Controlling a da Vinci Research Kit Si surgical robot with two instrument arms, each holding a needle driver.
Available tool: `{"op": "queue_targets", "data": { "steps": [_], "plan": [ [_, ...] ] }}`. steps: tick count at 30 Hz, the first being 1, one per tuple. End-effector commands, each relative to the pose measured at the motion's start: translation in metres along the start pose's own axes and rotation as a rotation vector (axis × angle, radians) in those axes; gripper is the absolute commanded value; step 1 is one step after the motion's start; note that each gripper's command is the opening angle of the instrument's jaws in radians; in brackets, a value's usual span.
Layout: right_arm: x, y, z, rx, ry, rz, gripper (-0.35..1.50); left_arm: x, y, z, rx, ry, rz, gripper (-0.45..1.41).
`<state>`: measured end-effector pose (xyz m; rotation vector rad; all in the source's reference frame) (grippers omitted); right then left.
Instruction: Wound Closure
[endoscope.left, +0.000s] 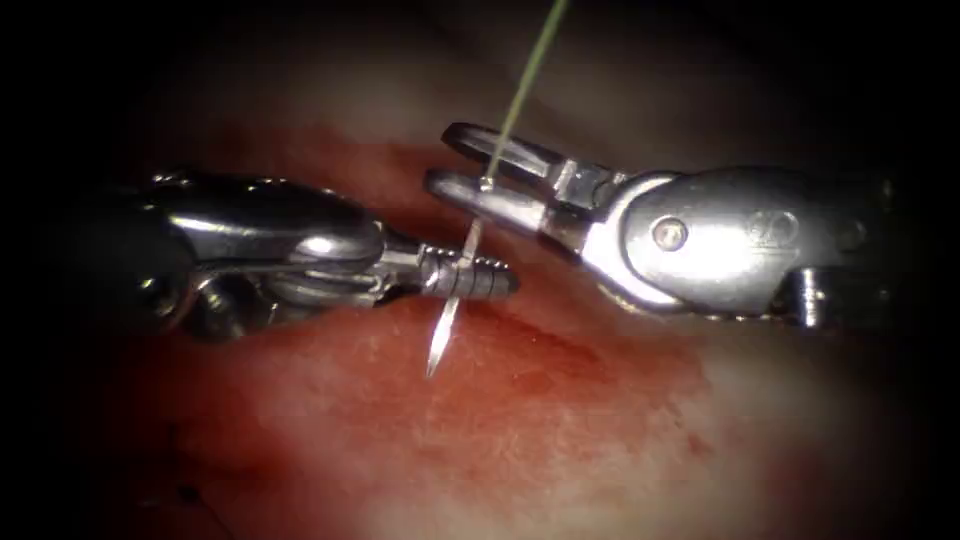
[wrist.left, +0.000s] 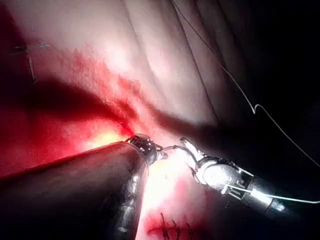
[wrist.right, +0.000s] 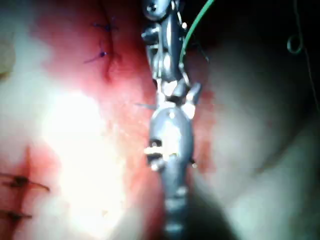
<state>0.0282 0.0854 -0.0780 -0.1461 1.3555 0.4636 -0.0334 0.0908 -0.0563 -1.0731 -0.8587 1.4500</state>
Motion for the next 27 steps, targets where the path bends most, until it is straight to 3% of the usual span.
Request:
{"op": "queue_targets", "data": {
  "steps": [1, 3, 4, 5, 13, 20, 27],
  "plan": [
    [-0.0003, 0.0, 0.0005, -0.001, 0.004, 0.0, -0.35, -0.0004, -0.0003, 0.0007, 0.001, -0.001, 0.036, -0.29],
    [-0.0004, 0.0001, 0.0004, -0.001, -0.003, 0.0, -0.35, -0.0003, -0.0004, 0.0008, 0.001, 0.001, 0.207, 0.21],
    [-0.0005, 0.0002, 0.0004, 0.0, -0.006, -0.001, -0.35, -0.0001, -0.0005, 0.001, -0.001, 0.003, 0.319, 0.6],
    [-0.0006, 0.0003, 0.0005, 0.001, -0.008, -0.002, -0.35, 0.0001, -0.0006, 0.0011, -0.004, 0.013, 0.36, 0.69],
    [-0.0016, 0.0013, 0.0003, 0.003, -0.019, -0.012, -0.35, 0.0, -0.0008, -0.0002, -0.026, 0.055, 0.549, 0.76],
    [-0.0035, 0.003, 0.0007, 0.0, -0.051, -0.034, -0.35, -0.0008, -0.0014, -0.0036, 0.029, 0.042, 0.63, 0.77],
    [-0.0051, 0.0037, 0.0031, 0.001, -0.201, -0.08, -0.35, -0.0037, -0.0035, -0.0069, 0.271, -0.141, 0.717, 0.71]
  ]
}}
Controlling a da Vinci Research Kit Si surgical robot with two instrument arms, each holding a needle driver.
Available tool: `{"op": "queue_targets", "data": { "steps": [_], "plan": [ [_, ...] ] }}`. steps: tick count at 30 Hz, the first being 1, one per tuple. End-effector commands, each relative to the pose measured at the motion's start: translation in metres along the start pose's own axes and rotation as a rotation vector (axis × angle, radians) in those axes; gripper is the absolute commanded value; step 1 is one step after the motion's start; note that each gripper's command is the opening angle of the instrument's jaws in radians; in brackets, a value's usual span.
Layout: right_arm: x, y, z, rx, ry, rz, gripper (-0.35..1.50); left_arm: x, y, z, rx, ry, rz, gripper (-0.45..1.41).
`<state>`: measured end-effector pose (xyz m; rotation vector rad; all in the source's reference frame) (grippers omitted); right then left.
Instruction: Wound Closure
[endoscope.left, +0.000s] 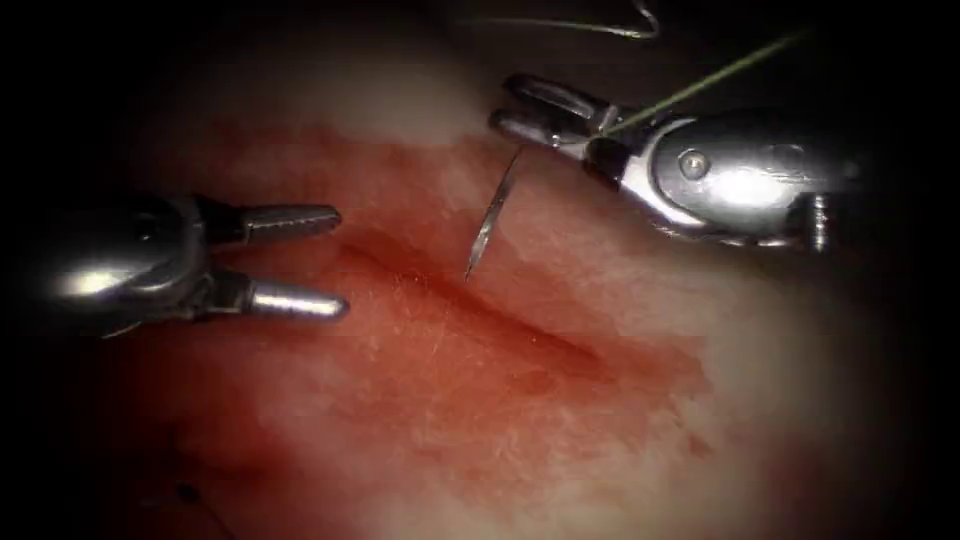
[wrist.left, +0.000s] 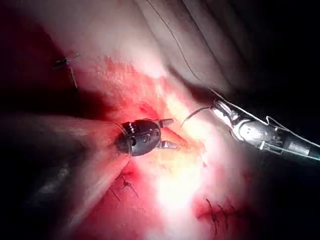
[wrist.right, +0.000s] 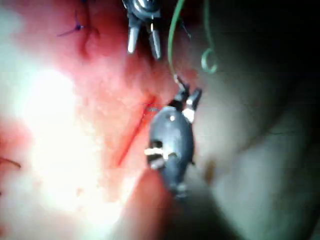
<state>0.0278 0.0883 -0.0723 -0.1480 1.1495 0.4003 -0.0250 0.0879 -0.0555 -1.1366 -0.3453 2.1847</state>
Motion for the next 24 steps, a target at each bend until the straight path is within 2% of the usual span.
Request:
{"op": "queue_targets", "data": {
  "steps": [1, 5, 10, 13, 21, 24],
  "plan": [
    [-0.0003, -0.0001, 0.0016, 0.0, -0.015, -0.004, -0.35, -0.001, 0.0004, 0.0011, 0.012, -0.03, 0.0, 0.7],
    [-0.0006, -0.0001, 0.003, -0.002, -0.07, -0.006, -0.35, -0.0031, 0.0008, 0.0034, 0.001, -0.118, 0.024, 0.65],
    [-0.0007, -0.0002, 0.0037, -0.007, -0.075, -0.008, -0.35, -0.004, 0.0003, 0.0064, 0.016, -0.131, 0.041, 0.62],
    [-0.0017, -0.0001, 0.0038, -0.01, -0.078, -0.015, -0.35, -0.0044, -0.0001, 0.008, 0.017, -0.128, 0.044, 0.61],
    [-0.0039, -0.0004, 0.0056, -0.047, -0.093, -0.03, -0.35, -0.0043, -0.0002, 0.0086, 0.009, -0.126, 0.043, 0.61],
    [-0.004, -0.0005, 0.0057, -0.049, -0.094, -0.031, -0.35, -0.0047, 0.0, 0.0086, 0.0, -0.134, 0.047, 0.61]
  ]
}}
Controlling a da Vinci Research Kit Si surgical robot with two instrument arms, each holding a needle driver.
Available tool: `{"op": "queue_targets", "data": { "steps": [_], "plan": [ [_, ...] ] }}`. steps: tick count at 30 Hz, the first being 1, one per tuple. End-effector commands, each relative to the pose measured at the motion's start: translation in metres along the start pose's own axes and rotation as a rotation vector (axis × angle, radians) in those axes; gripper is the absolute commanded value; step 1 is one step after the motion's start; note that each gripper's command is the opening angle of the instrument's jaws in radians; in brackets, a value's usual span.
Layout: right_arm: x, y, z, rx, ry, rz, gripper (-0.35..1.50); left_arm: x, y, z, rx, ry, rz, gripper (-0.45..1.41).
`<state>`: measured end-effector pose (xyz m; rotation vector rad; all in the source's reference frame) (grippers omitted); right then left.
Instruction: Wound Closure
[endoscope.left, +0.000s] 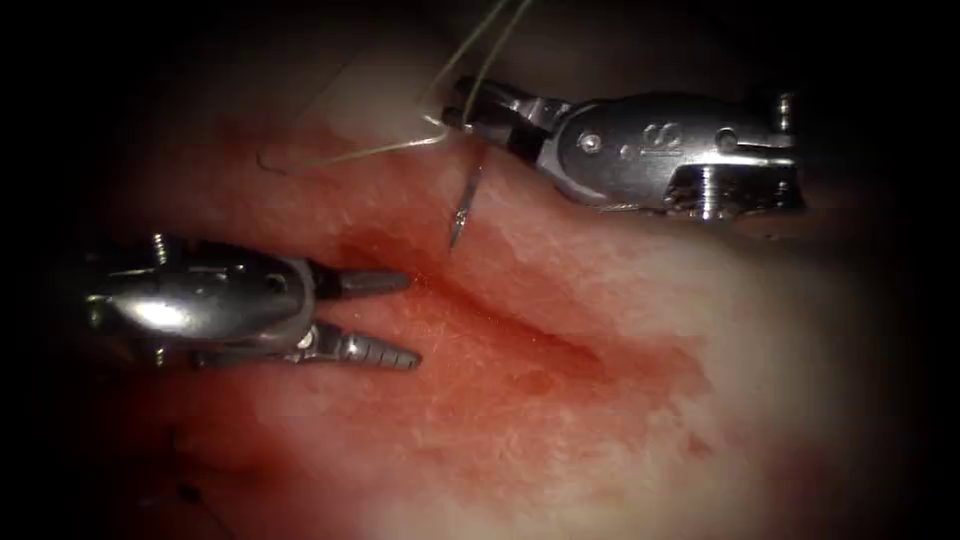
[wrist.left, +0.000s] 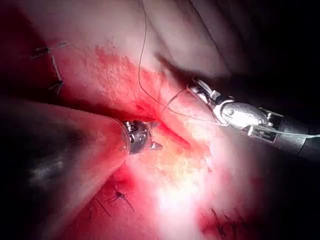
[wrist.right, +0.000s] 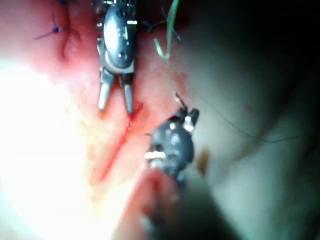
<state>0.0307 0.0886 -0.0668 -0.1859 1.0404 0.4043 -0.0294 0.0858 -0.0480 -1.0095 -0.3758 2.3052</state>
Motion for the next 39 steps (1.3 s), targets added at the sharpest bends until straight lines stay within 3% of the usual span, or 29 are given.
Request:
{"op": "queue_targets", "data": {
  "steps": [1, 12, 25, 39],
  "plan": [
    [0.0001, -0.0002, 0.0008, -0.004, 0.009, 0.001, -0.35, -0.0004, 0.0004, 0.0009, -0.006, -0.007, 0.004, 0.61],
    [-0.0002, -0.0007, 0.0015, -0.016, 0.011, -0.009, -0.35, -0.0026, 0.0003, 0.0035, -0.037, -0.036, -0.004, 0.61],
    [-0.0011, -0.0015, 0.0026, -0.026, 0.014, -0.049, -0.35, -0.0033, -0.0002, 0.0034, -0.042, -0.045, -0.013, 0.61],
    [-0.0004, -0.0021, 0.0023, -0.042, 0.026, -0.043, -0.35, -0.0038, -0.0002, 0.0036, -0.05, -0.053, -0.013, 0.61]
  ]
}}
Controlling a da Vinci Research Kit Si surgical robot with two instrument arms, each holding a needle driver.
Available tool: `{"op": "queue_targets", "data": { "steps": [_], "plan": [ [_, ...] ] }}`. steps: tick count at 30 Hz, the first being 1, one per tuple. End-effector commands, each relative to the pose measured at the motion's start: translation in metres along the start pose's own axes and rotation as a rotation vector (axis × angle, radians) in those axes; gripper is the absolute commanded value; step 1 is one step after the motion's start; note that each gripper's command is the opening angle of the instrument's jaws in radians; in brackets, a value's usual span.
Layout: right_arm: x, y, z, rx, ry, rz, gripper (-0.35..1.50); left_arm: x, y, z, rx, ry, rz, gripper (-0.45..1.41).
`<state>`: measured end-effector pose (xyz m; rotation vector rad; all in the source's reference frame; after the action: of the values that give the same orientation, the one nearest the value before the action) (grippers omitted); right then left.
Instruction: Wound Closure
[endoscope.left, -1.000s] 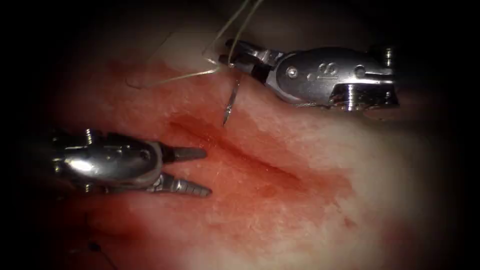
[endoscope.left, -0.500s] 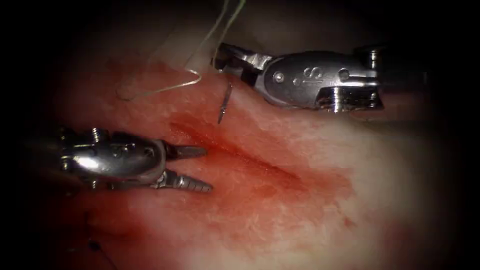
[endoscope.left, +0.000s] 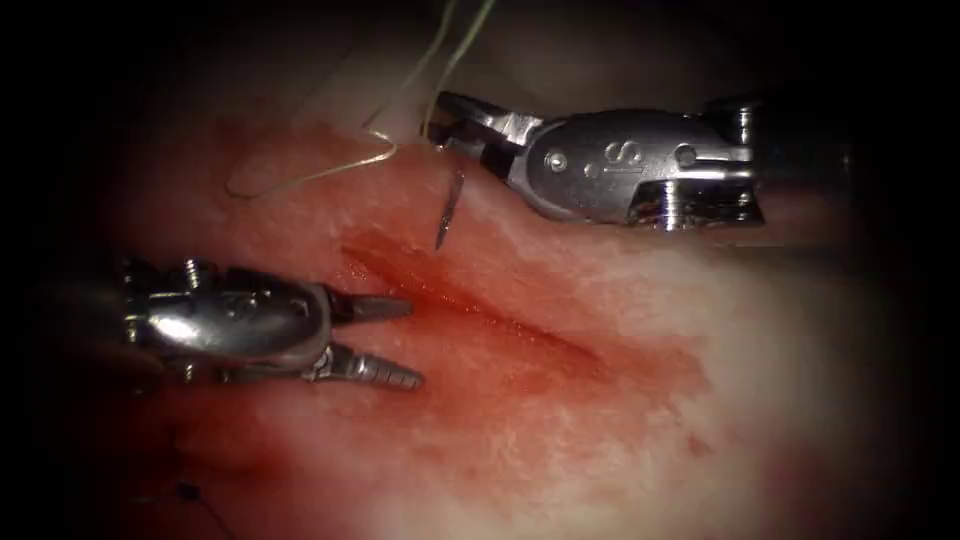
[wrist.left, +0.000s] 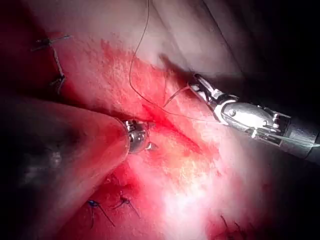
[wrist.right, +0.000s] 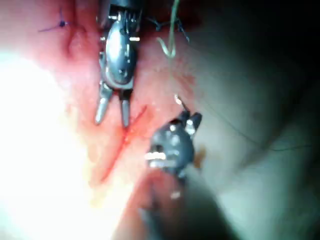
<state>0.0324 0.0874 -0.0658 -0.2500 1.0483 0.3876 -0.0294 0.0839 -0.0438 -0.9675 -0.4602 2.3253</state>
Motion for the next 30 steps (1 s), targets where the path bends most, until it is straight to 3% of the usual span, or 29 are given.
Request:
{"op": "queue_targets", "data": {
  "steps": [1, 13, 23, 30],
  "plan": [
    [0.0, -0.0005, 0.0009, 0.002, 0.002, -0.002, -0.35, -0.0003, 0.0002, 0.0008, -0.002, 0.0, 0.0, 0.61],
    [-0.0009, -0.002, 0.0015, 0.02, -0.013, -0.018, -0.35, -0.0007, 0.0, 0.0002, -0.009, -0.003, 0.0, 0.61],
    [-0.0008, -0.0029, 0.0016, 0.067, -0.015, 0.206, -0.35, -0.0029, -0.0008, -0.0002, -0.016, -0.037, -0.018, 0.6],
    [-0.001, -0.0034, 0.0019, 0.078, -0.034, 0.243, -0.35, -0.0043, -0.0007, 0.0002, -0.017, -0.058, -0.022, 0.59]
  ]
}}
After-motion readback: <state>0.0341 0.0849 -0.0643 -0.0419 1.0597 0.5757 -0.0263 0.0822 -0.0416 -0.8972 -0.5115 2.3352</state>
